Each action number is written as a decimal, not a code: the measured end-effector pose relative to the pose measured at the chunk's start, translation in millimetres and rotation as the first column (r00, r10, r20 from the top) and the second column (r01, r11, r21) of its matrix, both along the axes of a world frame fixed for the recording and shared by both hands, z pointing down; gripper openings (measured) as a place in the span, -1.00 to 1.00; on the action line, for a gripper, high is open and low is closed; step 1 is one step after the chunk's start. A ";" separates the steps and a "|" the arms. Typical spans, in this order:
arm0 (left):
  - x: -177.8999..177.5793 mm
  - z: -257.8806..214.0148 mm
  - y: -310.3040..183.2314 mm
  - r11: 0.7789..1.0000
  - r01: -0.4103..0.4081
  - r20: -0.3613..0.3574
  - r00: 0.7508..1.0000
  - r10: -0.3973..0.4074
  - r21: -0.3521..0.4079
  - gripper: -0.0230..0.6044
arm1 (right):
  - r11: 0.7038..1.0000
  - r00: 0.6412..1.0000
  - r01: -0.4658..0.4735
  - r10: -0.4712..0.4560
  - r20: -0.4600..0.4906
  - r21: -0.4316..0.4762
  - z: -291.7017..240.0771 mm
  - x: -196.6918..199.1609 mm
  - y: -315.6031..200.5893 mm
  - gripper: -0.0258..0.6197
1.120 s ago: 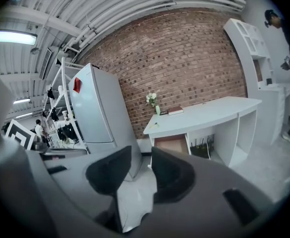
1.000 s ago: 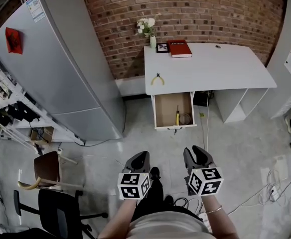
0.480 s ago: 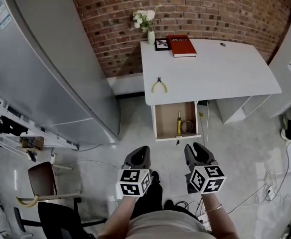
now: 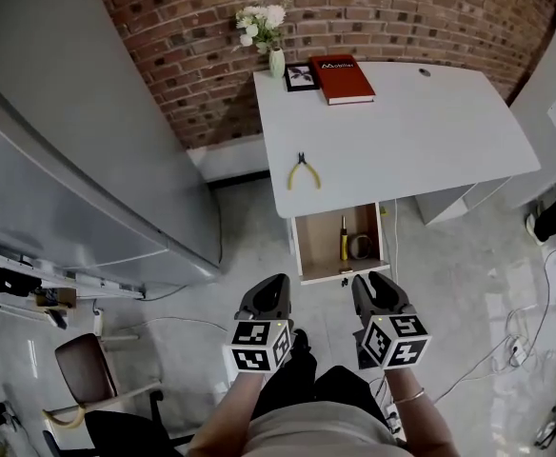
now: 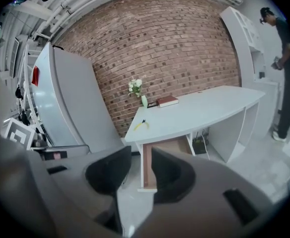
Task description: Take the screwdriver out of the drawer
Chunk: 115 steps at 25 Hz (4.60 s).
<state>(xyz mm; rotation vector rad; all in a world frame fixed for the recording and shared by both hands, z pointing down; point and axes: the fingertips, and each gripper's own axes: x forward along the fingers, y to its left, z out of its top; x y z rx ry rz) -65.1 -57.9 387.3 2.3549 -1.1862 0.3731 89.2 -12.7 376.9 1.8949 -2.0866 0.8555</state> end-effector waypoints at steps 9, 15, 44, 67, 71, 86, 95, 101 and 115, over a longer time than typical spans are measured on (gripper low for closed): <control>16.6 24.5 -19.1 0.998 -0.058 0.017 0.998 0.058 -0.037 -0.95 | 0.998 0.997 -0.043 0.046 0.054 -0.054 33.9 3.5 -17.3 -0.57; 33.0 46.7 -25.2 0.995 -0.078 0.042 0.996 0.080 -0.059 -0.95 | 0.994 0.996 -0.058 0.063 0.060 -0.095 67.1 17.1 -29.4 -0.57; 70.6 159.4 -56.5 0.993 -0.044 0.076 0.996 0.053 -0.113 -0.95 | 0.963 0.998 0.032 -0.046 -0.046 -0.269 233.6 53.9 -128.8 -0.57; 50.4 190.3 -78.4 0.986 0.056 0.075 0.996 -0.045 -0.155 -0.95 | 0.882 0.986 0.013 -0.088 -0.139 -0.471 336.2 74.0 -177.1 -0.57; 48.6 192.0 -81.1 0.984 0.070 0.063 0.996 -0.060 -0.164 -0.95 | 0.872 0.985 -0.005 -0.080 -0.153 -0.490 345.3 79.3 -182.7 -0.57; 45.9 197.5 -90.6 0.978 0.097 0.062 0.994 -0.087 -0.186 -0.95 | 0.836 0.980 -0.038 -0.075 -0.183 -0.547 379.3 94.3 -181.1 -0.57; 47.2 199.9 -96.5 0.977 0.108 0.064 0.993 -0.098 -0.186 -0.95 | 0.825 0.963 -0.047 -0.112 -0.244 -0.562 385.9 98.6 -183.4 -0.57; 47.6 203.0 -95.9 0.975 0.112 0.070 0.993 -0.101 -0.191 -0.95 | 0.809 0.943 -0.075 -0.132 -0.305 -0.583 387.6 100.8 -184.0 -0.57; 37.2 210.5 -98.2 0.970 0.130 0.083 0.990 -0.115 -0.205 -0.95 | 0.771 0.899 -0.128 -0.175 -0.401 -0.623 389.0 101.7 -187.4 -0.58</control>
